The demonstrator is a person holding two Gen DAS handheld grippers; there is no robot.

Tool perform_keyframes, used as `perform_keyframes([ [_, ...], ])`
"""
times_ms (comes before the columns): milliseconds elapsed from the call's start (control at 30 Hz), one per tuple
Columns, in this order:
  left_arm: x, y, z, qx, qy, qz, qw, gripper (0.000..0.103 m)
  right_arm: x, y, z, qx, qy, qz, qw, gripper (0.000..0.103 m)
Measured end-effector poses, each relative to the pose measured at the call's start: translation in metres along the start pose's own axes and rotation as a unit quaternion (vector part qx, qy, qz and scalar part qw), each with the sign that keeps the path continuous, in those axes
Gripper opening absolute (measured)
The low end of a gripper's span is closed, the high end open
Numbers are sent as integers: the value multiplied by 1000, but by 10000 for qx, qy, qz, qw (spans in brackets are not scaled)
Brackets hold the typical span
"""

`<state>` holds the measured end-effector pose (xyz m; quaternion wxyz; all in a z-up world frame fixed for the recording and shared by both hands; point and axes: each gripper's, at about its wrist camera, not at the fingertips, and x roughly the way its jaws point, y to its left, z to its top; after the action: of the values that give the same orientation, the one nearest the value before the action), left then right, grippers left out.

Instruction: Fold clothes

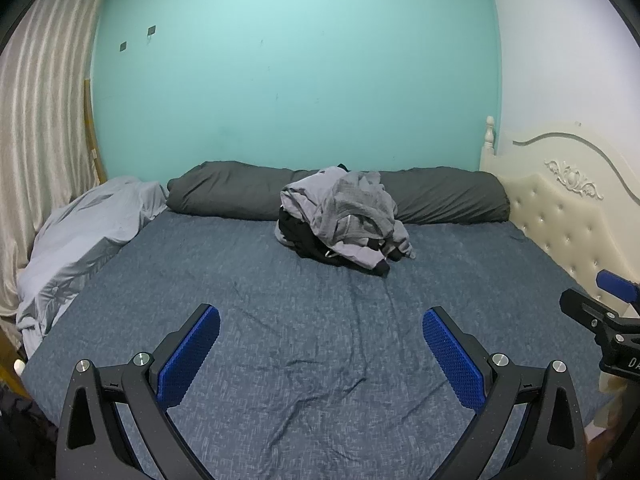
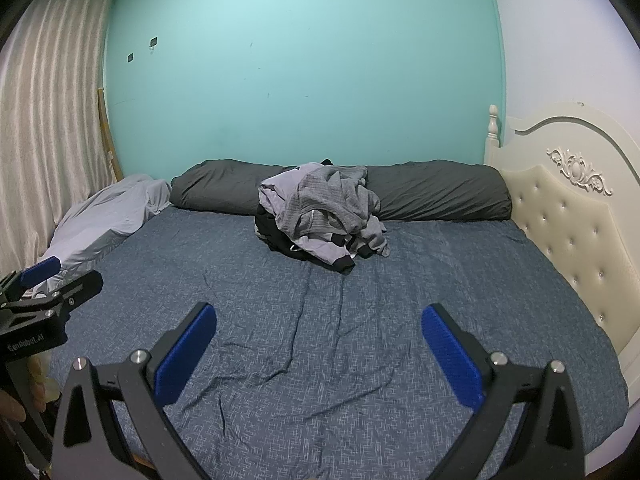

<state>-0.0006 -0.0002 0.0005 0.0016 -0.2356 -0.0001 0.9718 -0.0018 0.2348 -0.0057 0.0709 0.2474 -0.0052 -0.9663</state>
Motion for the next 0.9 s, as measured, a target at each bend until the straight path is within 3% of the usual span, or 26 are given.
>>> perform_keyframes([
  [900, 4, -6, -11, -29, -12, -30, 10000, 103, 1, -5, -6, 37, 4, 17, 10000, 103],
])
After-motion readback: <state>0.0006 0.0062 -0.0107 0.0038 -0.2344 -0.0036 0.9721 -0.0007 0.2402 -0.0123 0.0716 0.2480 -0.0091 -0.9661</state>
